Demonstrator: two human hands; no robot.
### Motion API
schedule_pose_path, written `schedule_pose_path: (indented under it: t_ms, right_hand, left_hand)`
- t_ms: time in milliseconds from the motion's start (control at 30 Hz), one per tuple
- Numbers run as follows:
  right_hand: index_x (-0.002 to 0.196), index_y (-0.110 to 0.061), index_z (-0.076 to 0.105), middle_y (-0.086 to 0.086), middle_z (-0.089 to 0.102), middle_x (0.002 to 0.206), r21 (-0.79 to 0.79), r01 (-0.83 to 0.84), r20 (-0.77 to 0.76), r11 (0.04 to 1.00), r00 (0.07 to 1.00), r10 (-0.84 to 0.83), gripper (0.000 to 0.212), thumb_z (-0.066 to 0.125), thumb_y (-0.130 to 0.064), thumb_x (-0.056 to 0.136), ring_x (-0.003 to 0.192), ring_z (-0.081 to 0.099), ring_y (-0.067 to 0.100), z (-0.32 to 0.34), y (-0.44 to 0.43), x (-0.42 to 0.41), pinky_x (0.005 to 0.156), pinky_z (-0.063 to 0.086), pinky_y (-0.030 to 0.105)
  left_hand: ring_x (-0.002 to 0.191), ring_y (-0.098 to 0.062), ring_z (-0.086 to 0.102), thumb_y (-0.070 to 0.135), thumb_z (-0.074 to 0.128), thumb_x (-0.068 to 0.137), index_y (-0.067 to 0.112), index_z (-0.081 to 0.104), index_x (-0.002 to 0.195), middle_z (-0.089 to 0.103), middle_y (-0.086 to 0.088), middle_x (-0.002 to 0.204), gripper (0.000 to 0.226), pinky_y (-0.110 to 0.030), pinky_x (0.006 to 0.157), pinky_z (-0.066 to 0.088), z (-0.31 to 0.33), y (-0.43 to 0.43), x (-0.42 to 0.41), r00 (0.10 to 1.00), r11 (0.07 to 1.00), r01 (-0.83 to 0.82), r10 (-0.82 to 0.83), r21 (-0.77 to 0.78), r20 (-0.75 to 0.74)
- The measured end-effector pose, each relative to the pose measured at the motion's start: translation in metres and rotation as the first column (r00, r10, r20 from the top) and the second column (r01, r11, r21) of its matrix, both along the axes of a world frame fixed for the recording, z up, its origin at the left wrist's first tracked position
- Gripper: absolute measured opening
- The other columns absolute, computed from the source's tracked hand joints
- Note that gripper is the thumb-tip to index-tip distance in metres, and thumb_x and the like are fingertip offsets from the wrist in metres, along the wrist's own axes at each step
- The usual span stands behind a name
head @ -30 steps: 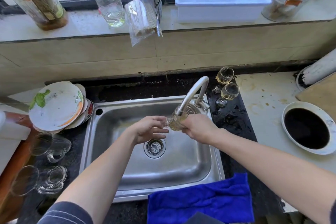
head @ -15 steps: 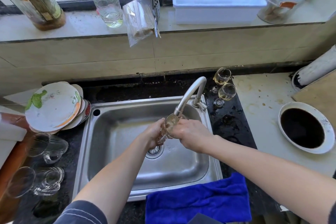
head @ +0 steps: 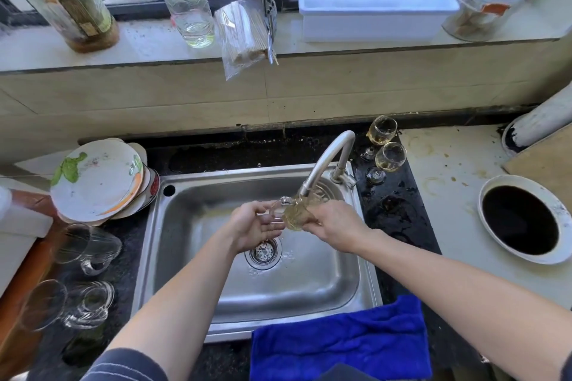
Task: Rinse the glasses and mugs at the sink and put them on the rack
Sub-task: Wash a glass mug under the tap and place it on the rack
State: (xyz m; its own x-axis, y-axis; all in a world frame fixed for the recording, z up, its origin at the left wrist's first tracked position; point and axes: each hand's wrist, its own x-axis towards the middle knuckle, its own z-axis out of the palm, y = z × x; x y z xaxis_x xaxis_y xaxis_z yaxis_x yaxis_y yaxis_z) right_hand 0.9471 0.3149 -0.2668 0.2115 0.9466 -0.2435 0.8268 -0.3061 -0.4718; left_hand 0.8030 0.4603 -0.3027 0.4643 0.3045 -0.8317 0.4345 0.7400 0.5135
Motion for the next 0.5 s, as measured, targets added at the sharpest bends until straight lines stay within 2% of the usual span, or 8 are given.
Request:
schedule_pose_path:
  t_ms: [67,100,200,267,333,400,433,500]
  right_hand:
    - [0.098,-0.025,0.075,-0.004,0.075,0.094,0.039,0.098,-0.073,0.994,0.993,-0.095,0.016,0.064,-0.032,0.088,0.089,0.066,0.019,0.001,0.000,0.002,0.081,0.051,0.034]
    - [0.094,-0.025,0.075,-0.004,0.075,0.090,0.052,0.134,-0.105,0.990,0.986,-0.128,0.014,0.066,-0.031,0.086,0.085,0.066,0.018,0.002,0.002,-0.001,0.080,0.051,0.035]
    - [0.088,-0.022,0.076,-0.005,0.074,0.085,0.083,0.208,-0.185,0.974,0.964,-0.190,0.011,0.070,-0.030,0.083,0.080,0.064,0.016,0.002,0.007,-0.019,0.078,0.051,0.036]
    - [0.091,-0.019,0.076,-0.004,0.074,0.089,0.093,0.161,-0.256,0.983,0.958,-0.132,0.011,0.071,-0.026,0.084,0.081,0.064,0.014,0.000,-0.001,-0.024,0.078,0.050,0.034]
    - [0.099,-0.021,0.073,-0.004,0.072,0.100,0.104,-0.002,-0.189,0.995,0.982,0.022,0.015,0.068,-0.025,0.085,0.091,0.063,0.015,0.000,-0.013,-0.013,0.081,0.051,0.035]
    - [0.111,-0.023,0.068,-0.003,0.065,0.123,0.039,-0.165,-0.006,0.986,0.986,0.165,0.027,0.068,-0.025,0.084,0.114,0.058,0.018,0.003,-0.018,0.002,0.091,0.050,0.039]
    - [0.118,-0.022,0.064,-0.002,0.060,0.131,0.008,-0.193,0.060,0.981,0.979,0.192,0.034,0.068,-0.023,0.083,0.123,0.052,0.019,0.005,-0.016,0.007,0.095,0.048,0.040]
    - [0.128,-0.021,0.058,-0.004,0.054,0.137,-0.015,-0.181,0.096,0.983,0.979,0.182,0.046,0.065,-0.023,0.083,0.130,0.045,0.016,0.005,-0.008,0.004,0.100,0.044,0.039]
  left_hand:
    - [0.083,-0.030,0.059,0.002,0.035,0.091,0.015,0.060,0.114,0.066,-0.008,0.087,0.036,-0.036,0.077,0.048,-0.002,-0.007,-0.003,0.996,1.000,0.026,-0.027,0.012,0.080]
    - [0.083,-0.029,0.060,0.004,0.041,0.092,0.018,0.059,0.117,0.065,-0.007,0.093,0.034,-0.037,0.079,0.048,-0.002,-0.012,-0.001,0.993,0.999,0.042,-0.045,0.025,0.108]
    - [0.067,-0.025,0.065,0.017,0.050,0.096,0.016,0.061,0.099,0.069,-0.007,0.081,0.011,-0.040,0.072,0.053,-0.004,-0.022,0.013,0.996,0.998,-0.027,0.022,0.061,0.089]
    - [0.058,-0.024,0.065,0.014,0.049,0.097,0.009,0.060,0.089,0.067,-0.011,0.072,0.015,-0.043,0.060,0.056,-0.005,-0.019,0.016,0.997,0.995,-0.065,0.062,0.076,0.038]
    - [0.063,-0.026,0.067,0.011,0.048,0.097,0.005,0.061,0.089,0.068,-0.014,0.075,0.016,-0.046,0.059,0.058,-0.005,-0.014,0.012,1.000,0.996,-0.008,0.007,0.085,0.013]
    - [0.068,-0.028,0.067,0.010,0.050,0.096,0.004,0.065,0.089,0.070,-0.013,0.075,0.017,-0.051,0.066,0.057,-0.003,-0.010,0.007,0.994,0.991,0.106,-0.105,0.086,-0.021]
    - [0.068,-0.028,0.066,0.009,0.052,0.094,0.004,0.067,0.091,0.070,-0.013,0.075,0.016,-0.052,0.069,0.056,-0.001,-0.009,0.007,0.986,0.981,0.167,-0.164,0.094,-0.036]
    - [0.067,-0.026,0.065,0.009,0.055,0.093,0.003,0.068,0.097,0.068,-0.013,0.077,0.015,-0.053,0.074,0.055,0.001,-0.010,0.008,0.973,0.968,0.230,-0.225,0.105,-0.055]
